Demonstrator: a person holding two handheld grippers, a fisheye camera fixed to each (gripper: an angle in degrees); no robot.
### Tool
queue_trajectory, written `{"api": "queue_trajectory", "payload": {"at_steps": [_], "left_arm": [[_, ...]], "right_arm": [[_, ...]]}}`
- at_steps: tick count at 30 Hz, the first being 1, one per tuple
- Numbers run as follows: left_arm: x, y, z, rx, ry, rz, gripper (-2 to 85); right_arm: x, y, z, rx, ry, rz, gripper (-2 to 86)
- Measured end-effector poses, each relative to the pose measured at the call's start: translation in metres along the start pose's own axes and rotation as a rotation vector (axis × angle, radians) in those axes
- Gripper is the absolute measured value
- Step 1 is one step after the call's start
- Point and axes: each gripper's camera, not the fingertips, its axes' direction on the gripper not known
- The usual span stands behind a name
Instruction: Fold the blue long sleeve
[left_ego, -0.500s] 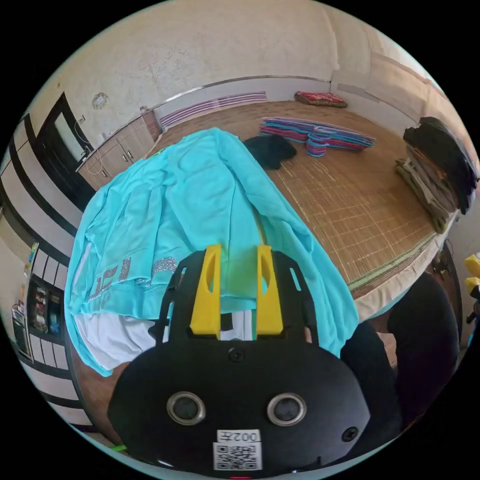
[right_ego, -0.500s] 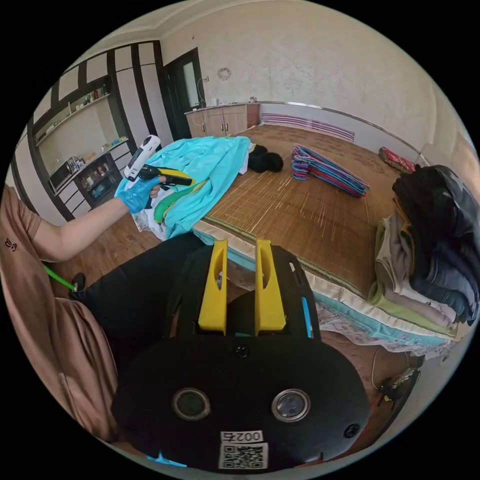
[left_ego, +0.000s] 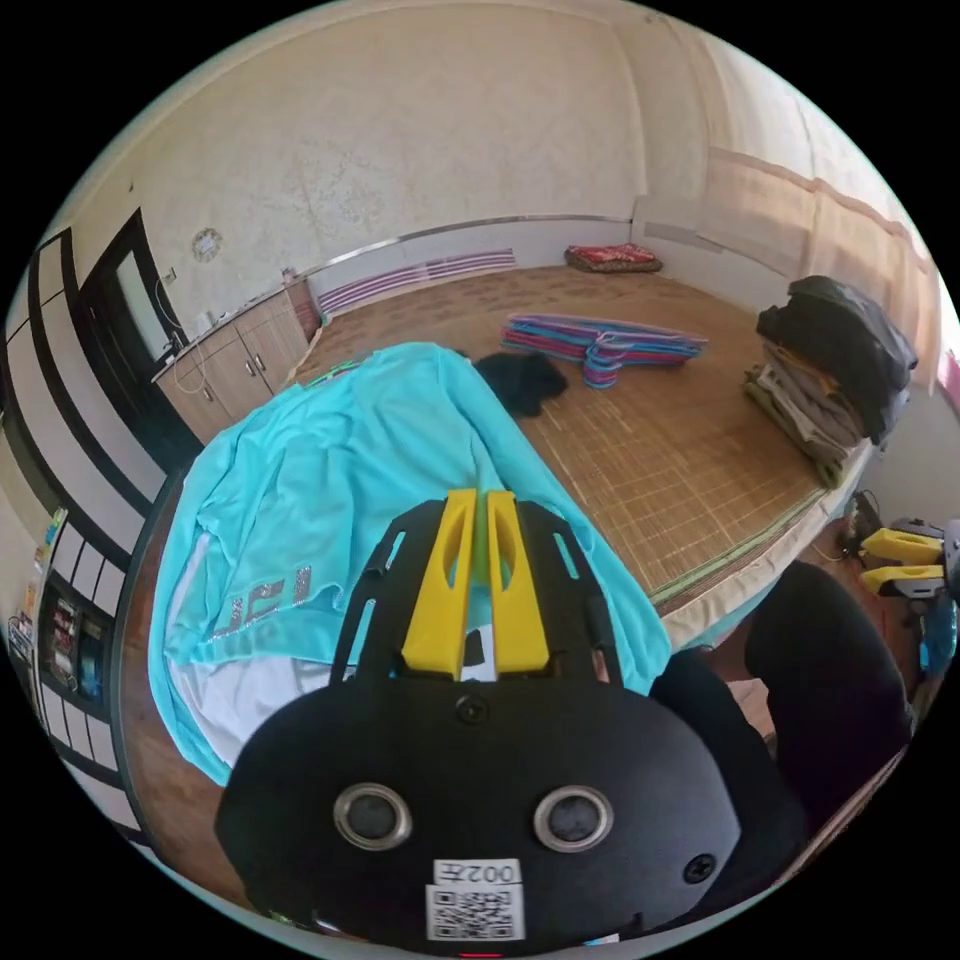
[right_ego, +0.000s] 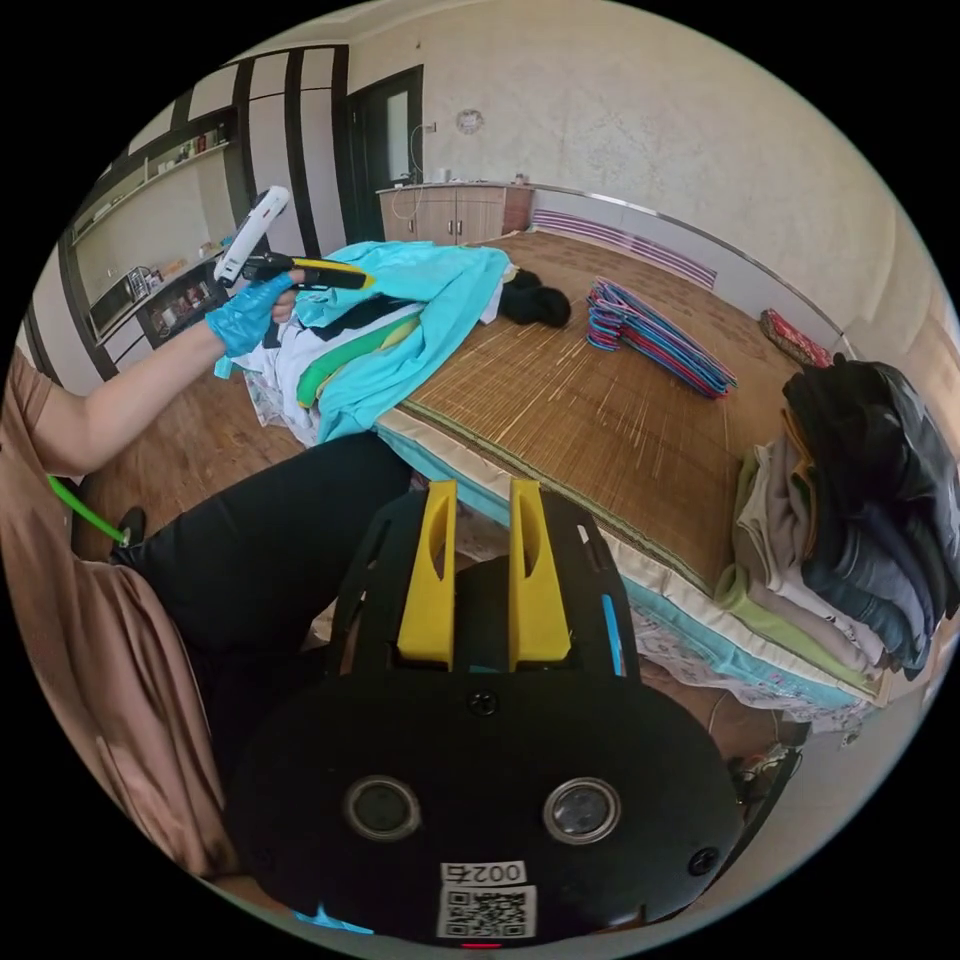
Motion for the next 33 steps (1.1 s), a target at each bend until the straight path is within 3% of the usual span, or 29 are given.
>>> {"api": "queue_trajectory", "payload": {"at_steps": [9, 13, 18, 25, 27, 33], "left_arm": [[0.007, -0.004, -0.085, 0.161, 0.120, 0.144, -1.0], [0.016, 0.009, -0.124, 0.229, 0.275, 0.191, -1.0], [0.045, 0.029, -0.152, 0.228, 0.375, 0.293, -1.0], [0.087, 0.049, -0.171, 0.217, 0.651, 0.406, -1.0], [0.100, 0.053, -0.173, 0.200, 0.706, 0.440, -1.0], [0.132, 0.063, -0.175, 0.175, 0.742, 0.498, -1.0]], "right_arm": [[-0.020, 0.020, -0.022, 0.078, -0.025, 0.003, 8.3], [-0.028, 0.029, -0.033, 0.122, -0.078, -0.008, 8.7], [-0.045, 0.021, -0.042, 0.206, -0.108, -0.092, 11.5], [-0.077, -0.012, -0.027, 0.362, -0.077, -0.176, 17.6], [-0.079, -0.016, -0.021, 0.392, -0.079, -0.158, 16.9], [-0.063, 0.001, -0.029, 0.483, -0.127, 0.000, 4.3]]}}
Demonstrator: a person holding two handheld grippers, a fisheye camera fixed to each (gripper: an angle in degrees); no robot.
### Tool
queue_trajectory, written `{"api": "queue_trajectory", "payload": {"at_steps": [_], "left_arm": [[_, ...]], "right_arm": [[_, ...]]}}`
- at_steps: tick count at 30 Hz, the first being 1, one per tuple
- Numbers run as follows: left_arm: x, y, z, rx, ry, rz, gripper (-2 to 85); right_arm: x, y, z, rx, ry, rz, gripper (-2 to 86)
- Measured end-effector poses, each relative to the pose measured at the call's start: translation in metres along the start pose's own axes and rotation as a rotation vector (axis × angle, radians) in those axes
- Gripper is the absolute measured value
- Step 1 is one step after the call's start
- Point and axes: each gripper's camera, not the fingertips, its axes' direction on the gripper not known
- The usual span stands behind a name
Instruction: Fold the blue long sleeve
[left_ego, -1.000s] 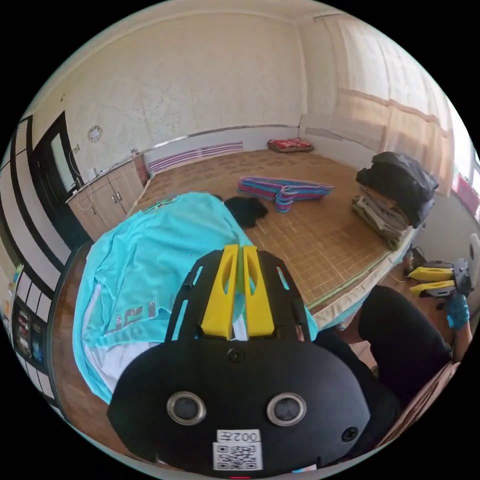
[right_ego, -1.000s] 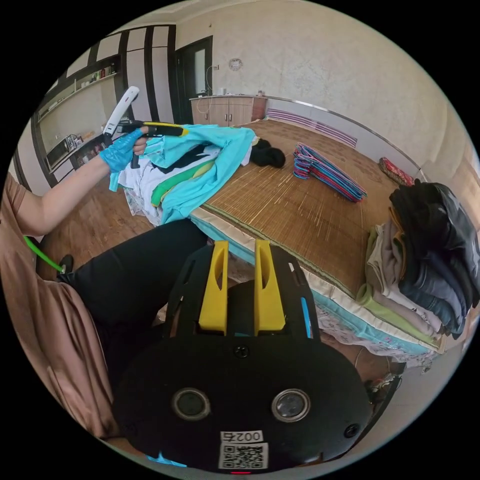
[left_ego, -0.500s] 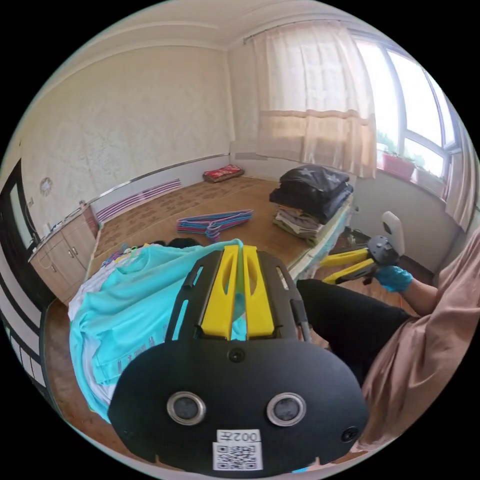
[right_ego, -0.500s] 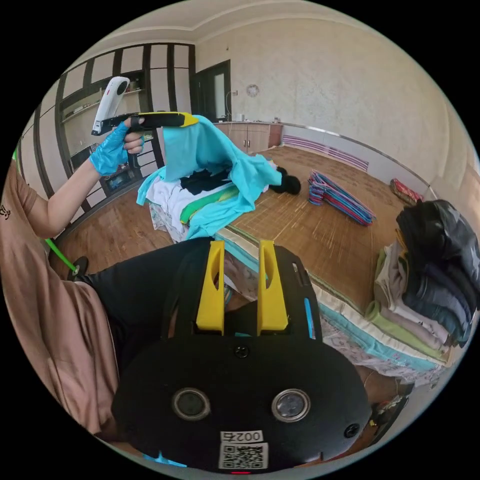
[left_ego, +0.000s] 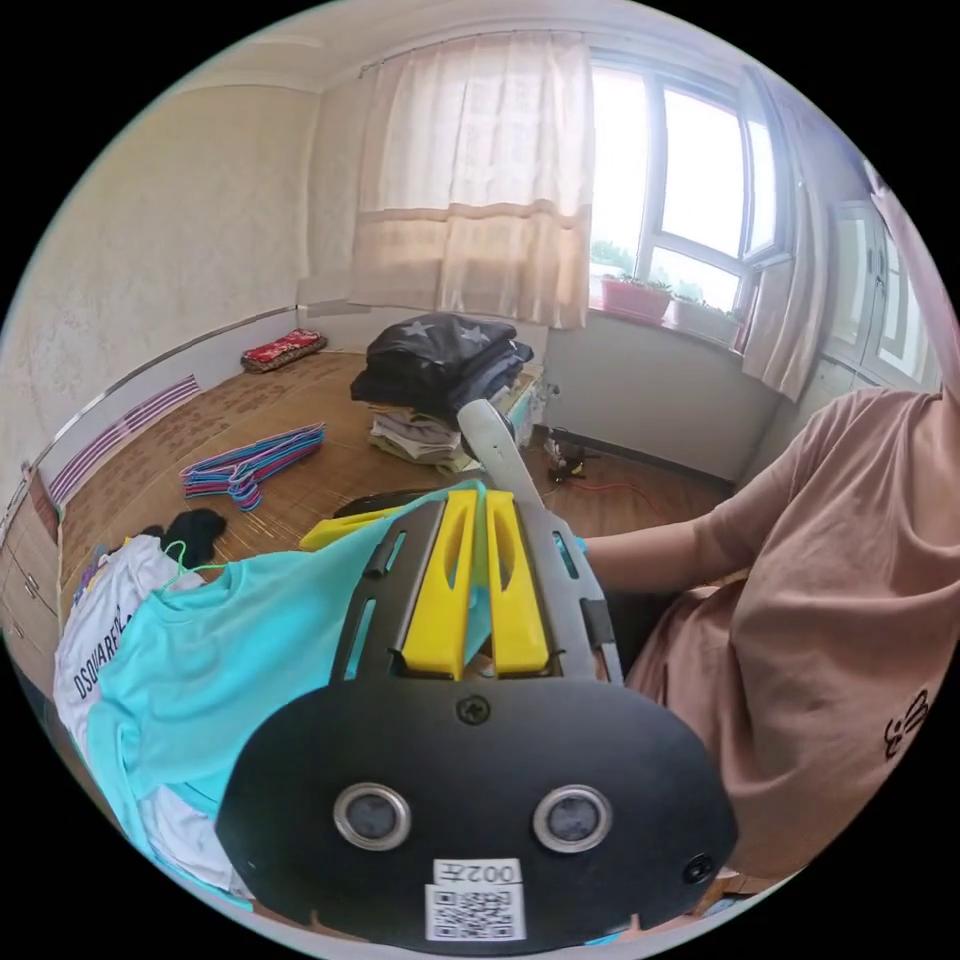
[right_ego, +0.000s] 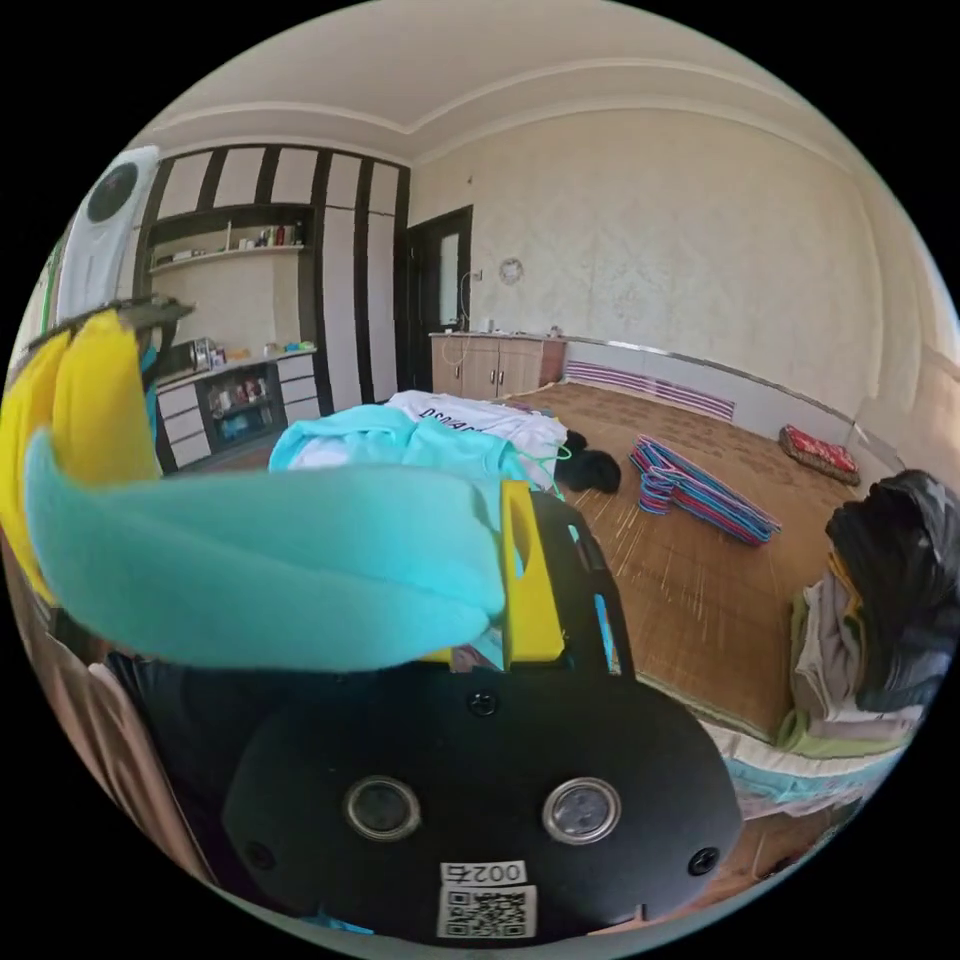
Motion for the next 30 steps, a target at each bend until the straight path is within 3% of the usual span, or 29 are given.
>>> {"api": "queue_trajectory", "payload": {"at_steps": [15, 21, 30], "left_arm": [[0.032, -0.033, 0.046, 0.021, 0.144, 0.072, -0.3], [0.023, -0.026, 0.065, -0.079, 0.039, 0.032, 2.6], [-0.029, 0.025, 0.101, -0.288, -0.287, -0.225, 7.3]], "right_arm": [[0.060, 0.024, -0.126, 0.076, 0.155, 0.079, -0.5], [0.089, 0.051, -0.152, 0.058, 0.210, 0.144, -0.6], [0.122, 0.093, -0.150, -0.094, 0.204, 0.228, -0.6]]}}
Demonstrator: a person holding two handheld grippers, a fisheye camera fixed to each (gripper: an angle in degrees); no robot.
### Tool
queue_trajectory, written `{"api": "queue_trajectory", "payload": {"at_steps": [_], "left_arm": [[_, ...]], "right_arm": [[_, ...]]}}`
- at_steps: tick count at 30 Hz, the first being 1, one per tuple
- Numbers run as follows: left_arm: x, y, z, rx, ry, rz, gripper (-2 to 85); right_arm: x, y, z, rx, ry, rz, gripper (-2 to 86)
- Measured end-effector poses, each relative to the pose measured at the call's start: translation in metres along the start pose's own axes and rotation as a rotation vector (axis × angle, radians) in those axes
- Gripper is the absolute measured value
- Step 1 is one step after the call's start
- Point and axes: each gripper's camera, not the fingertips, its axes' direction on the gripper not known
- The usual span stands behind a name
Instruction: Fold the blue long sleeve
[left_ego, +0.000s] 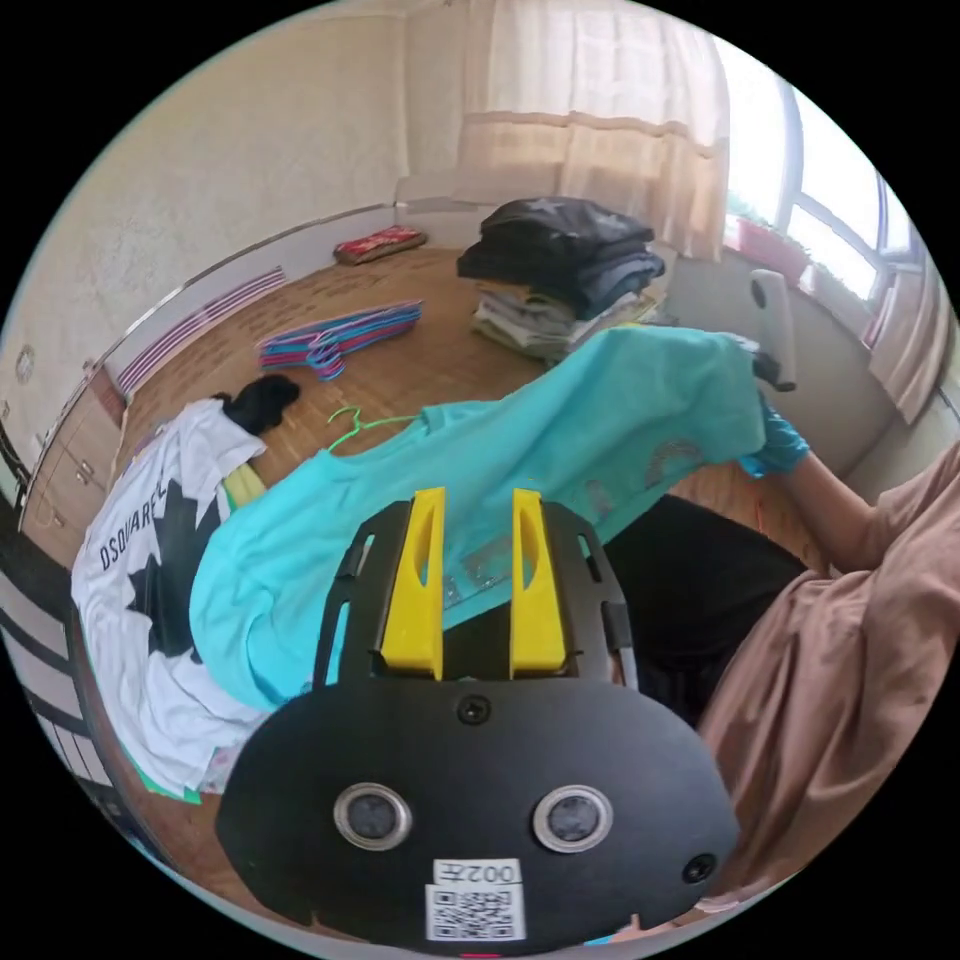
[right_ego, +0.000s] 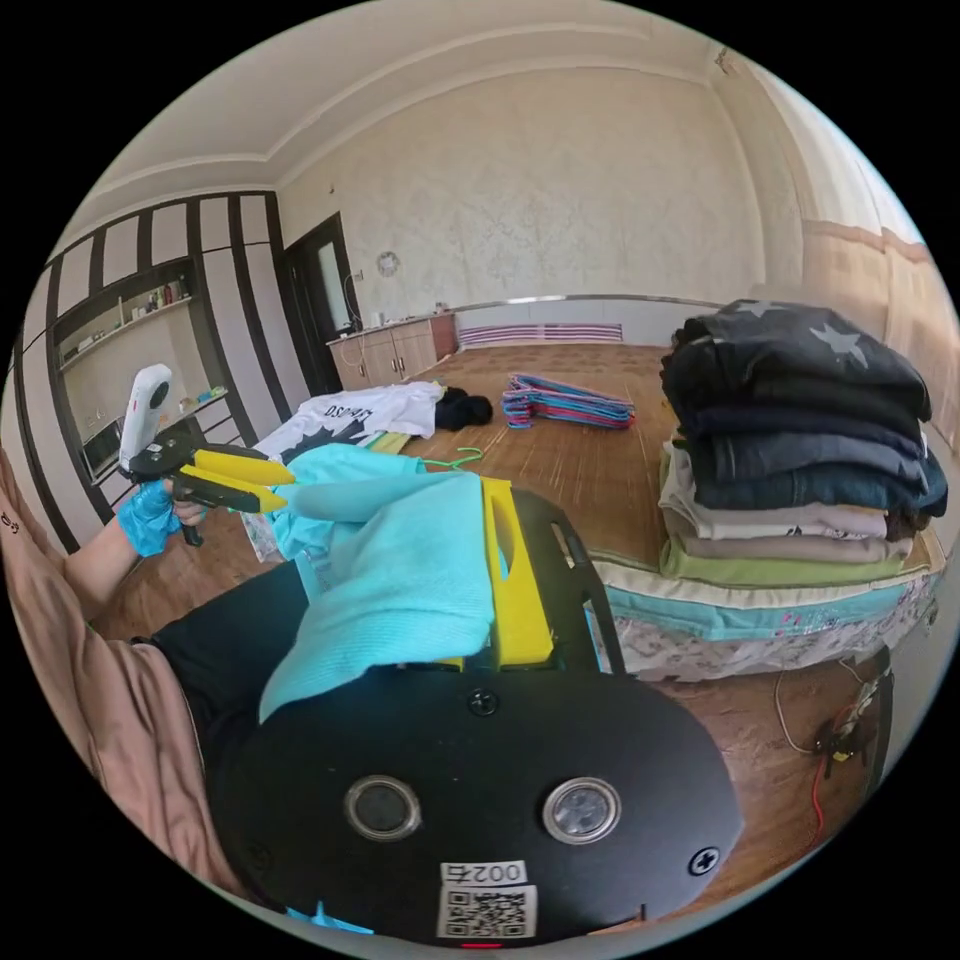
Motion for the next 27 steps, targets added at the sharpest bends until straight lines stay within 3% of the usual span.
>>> {"api": "queue_trajectory", "payload": {"at_steps": [4, 10, 15, 20, 27], "left_arm": [[-0.007, 0.012, 0.021, -0.100, -0.114, -0.031, 8.8], [-0.004, 0.016, 0.046, -0.136, -0.013, -0.045, 12.0], [0.008, 0.009, 0.067, -0.171, -0.066, -0.011, 12.4], [0.020, 0.002, 0.082, -0.154, -0.262, 0.002, 9.0], [0.020, -0.016, 0.074, -0.104, -0.307, -0.029, 1.9]], "right_arm": [[0.009, 0.010, -0.002, -0.009, 0.018, 0.028, -0.7], [0.017, 0.015, -0.007, 0.011, 0.018, 0.082, -0.7], [0.012, 0.010, -0.016, 0.033, 0.022, 0.066, -0.7], [0.003, 0.005, -0.025, 0.063, 0.036, 0.041, -0.8], [-0.002, -0.013, -0.042, 0.160, -0.015, 0.047, -0.8]]}}
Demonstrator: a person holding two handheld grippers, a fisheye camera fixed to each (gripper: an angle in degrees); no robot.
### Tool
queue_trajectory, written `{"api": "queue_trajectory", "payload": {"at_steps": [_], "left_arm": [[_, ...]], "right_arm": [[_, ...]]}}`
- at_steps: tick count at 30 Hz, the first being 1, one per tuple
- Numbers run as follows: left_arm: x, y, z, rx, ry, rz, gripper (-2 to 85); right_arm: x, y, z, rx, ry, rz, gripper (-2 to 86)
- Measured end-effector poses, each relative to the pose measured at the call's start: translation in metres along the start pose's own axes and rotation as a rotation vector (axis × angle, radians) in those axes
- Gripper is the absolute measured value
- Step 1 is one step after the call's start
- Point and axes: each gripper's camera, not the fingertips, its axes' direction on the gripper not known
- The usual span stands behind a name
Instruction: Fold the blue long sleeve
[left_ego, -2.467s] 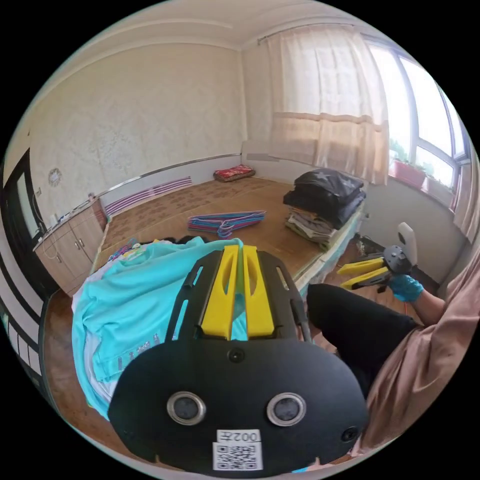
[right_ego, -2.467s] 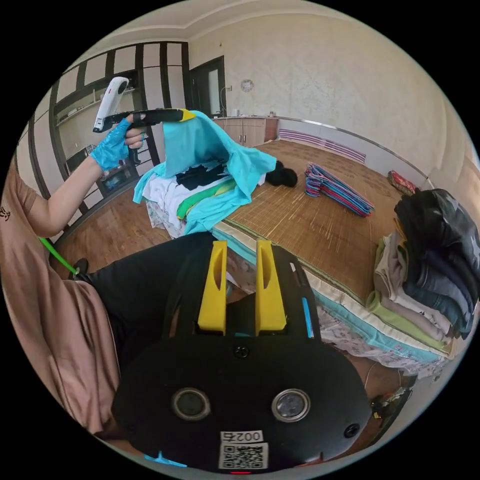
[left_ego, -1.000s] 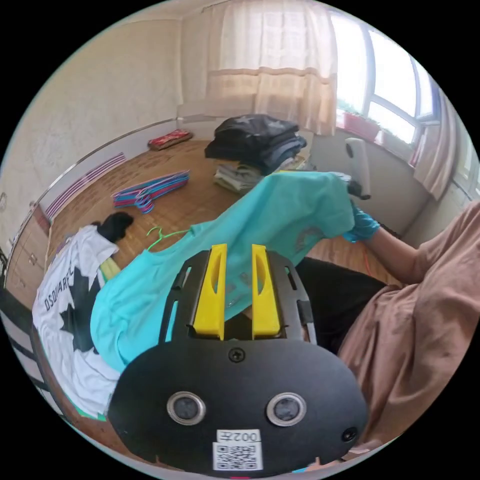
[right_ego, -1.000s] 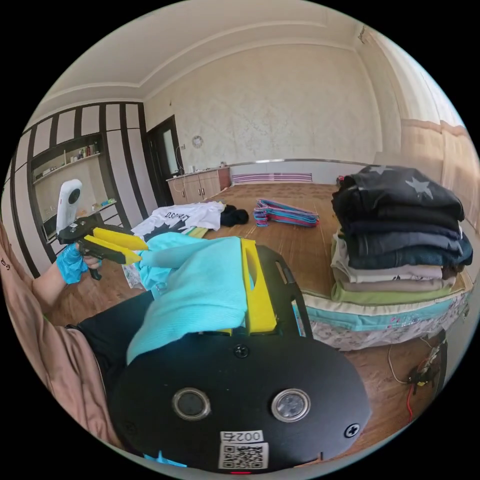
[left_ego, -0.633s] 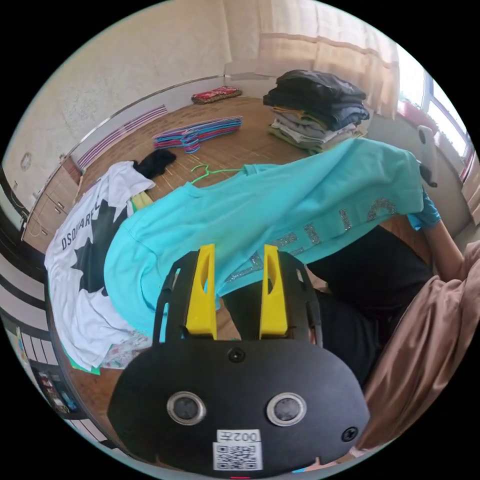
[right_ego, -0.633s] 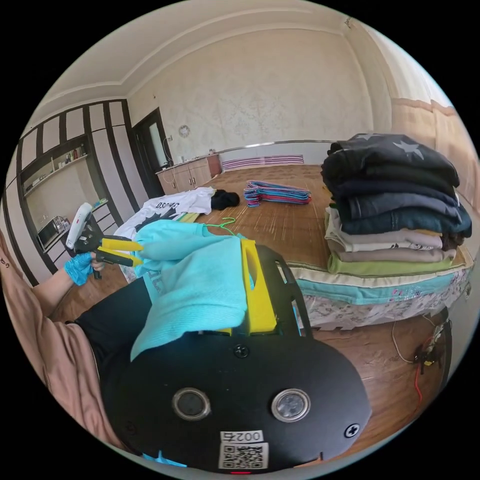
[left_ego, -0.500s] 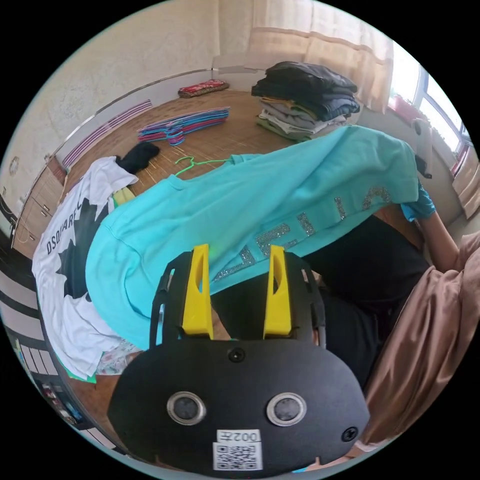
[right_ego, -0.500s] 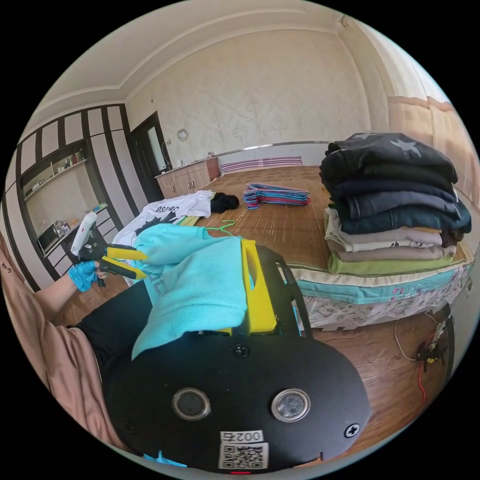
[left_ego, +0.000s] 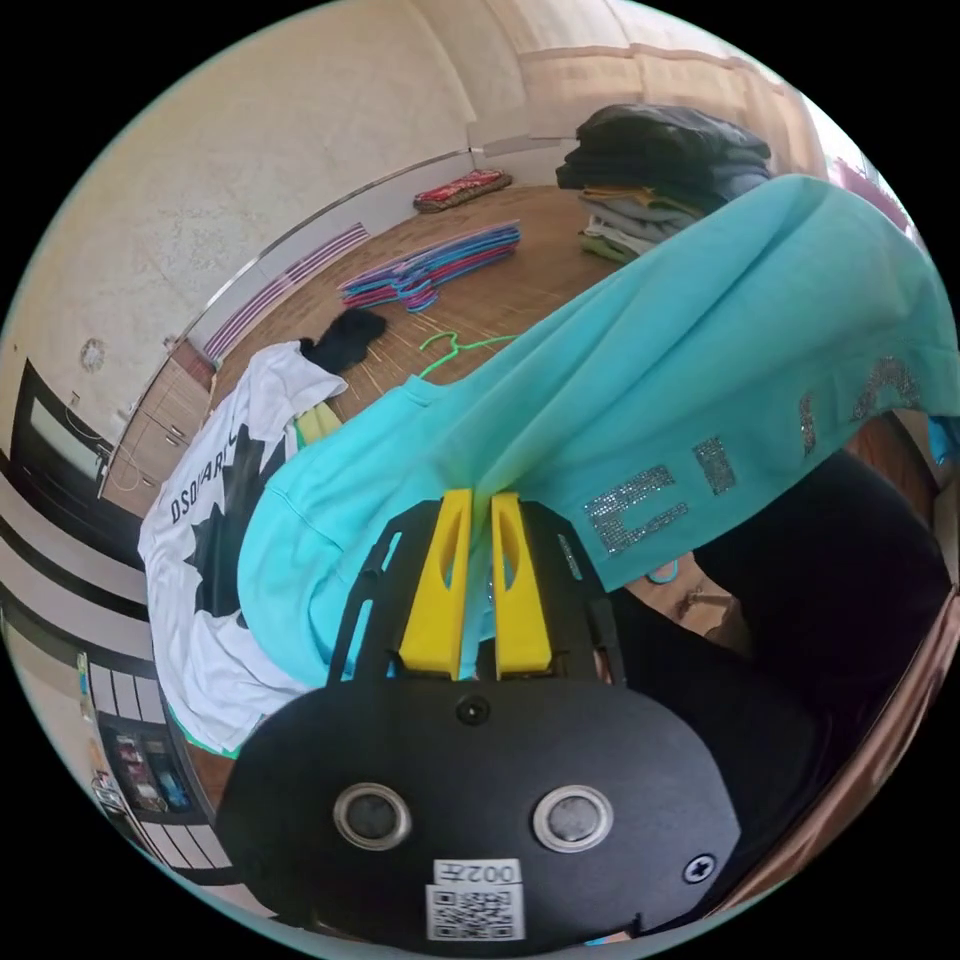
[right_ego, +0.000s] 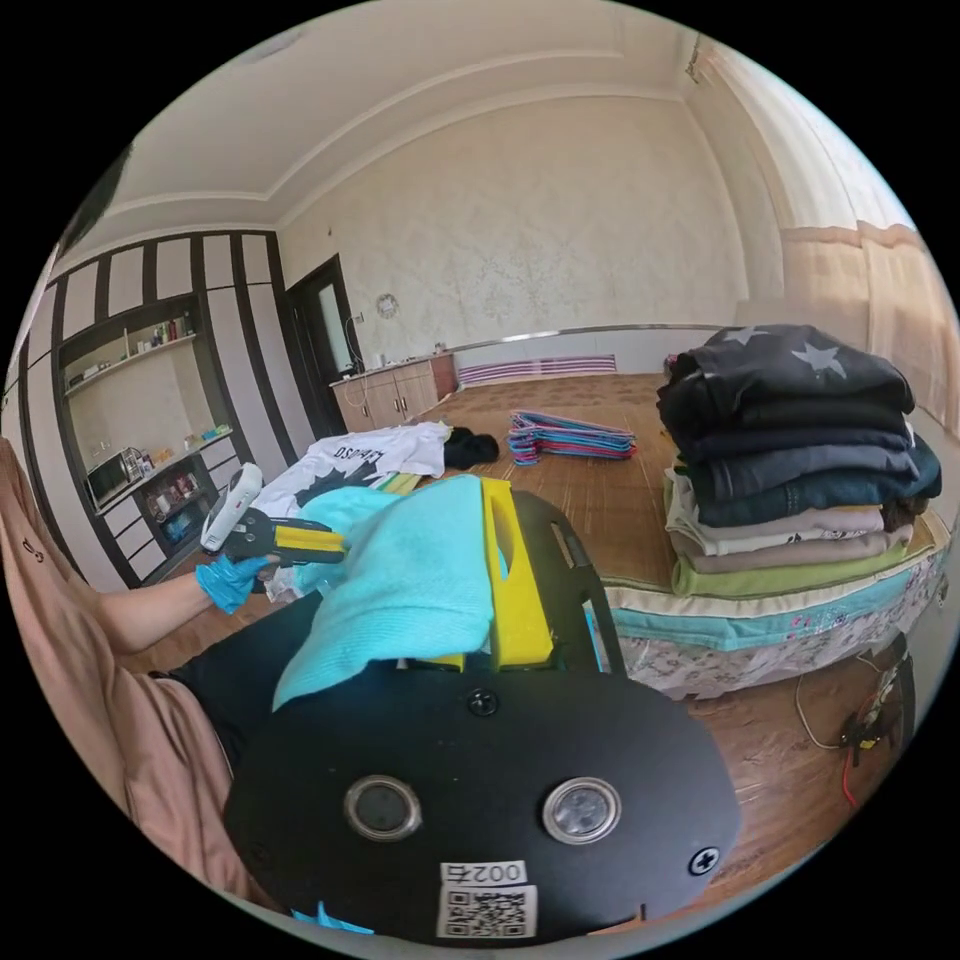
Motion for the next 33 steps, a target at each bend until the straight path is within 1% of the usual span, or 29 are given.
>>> {"api": "queue_trajectory", "payload": {"at_steps": [2, 6, 8, 11, 14, 20, 25, 28, 33], "left_arm": [[-0.003, -0.010, -0.015, 0.037, -0.020, -0.011, 0.2], [-0.008, -0.025, -0.045, 0.124, -0.025, -0.023, -0.6], [-0.009, -0.035, -0.065, 0.183, -0.011, -0.028, -0.7], [-0.005, -0.044, -0.075, 0.186, 0.051, -0.016, -0.8], [0.003, -0.047, -0.071, 0.156, 0.074, 0.011, -0.7], [0.006, -0.046, -0.061, 0.104, 0.140, 0.029, -0.4], [0.003, -0.047, -0.059, 0.063, 0.159, 0.047, 0.6], [0.000, -0.050, -0.061, 0.036, 0.156, 0.052, 1.0], [-0.011, -0.055, -0.079, 0.081, 0.161, 0.059, 1.5]], "right_arm": [[-0.003, -0.009, -0.004, 0.028, -0.001, -0.023, -0.8], [-0.009, -0.031, -0.010, 0.061, 0.040, -0.083, -0.7], [-0.010, -0.037, -0.009, 0.068, 0.038, -0.096, -0.7], [-0.012, -0.043, 0.004, 0.019, 0.011, -0.104, -0.7], [-0.017, -0.042, 0.025, -0.086, 0.017, -0.127, -0.6], [-0.021, -0.033, 0.070, -0.322, -0.059, -0.158, -0.1], [-0.026, -0.032, 0.099, -0.523, -0.112, -0.254, 1.8], [-0.024, -0.038, 0.103, -0.600, -0.124, -0.291, 2.9], [-0.024, -0.052, 0.100, -0.719, -0.090, -0.386, 4.4]]}}
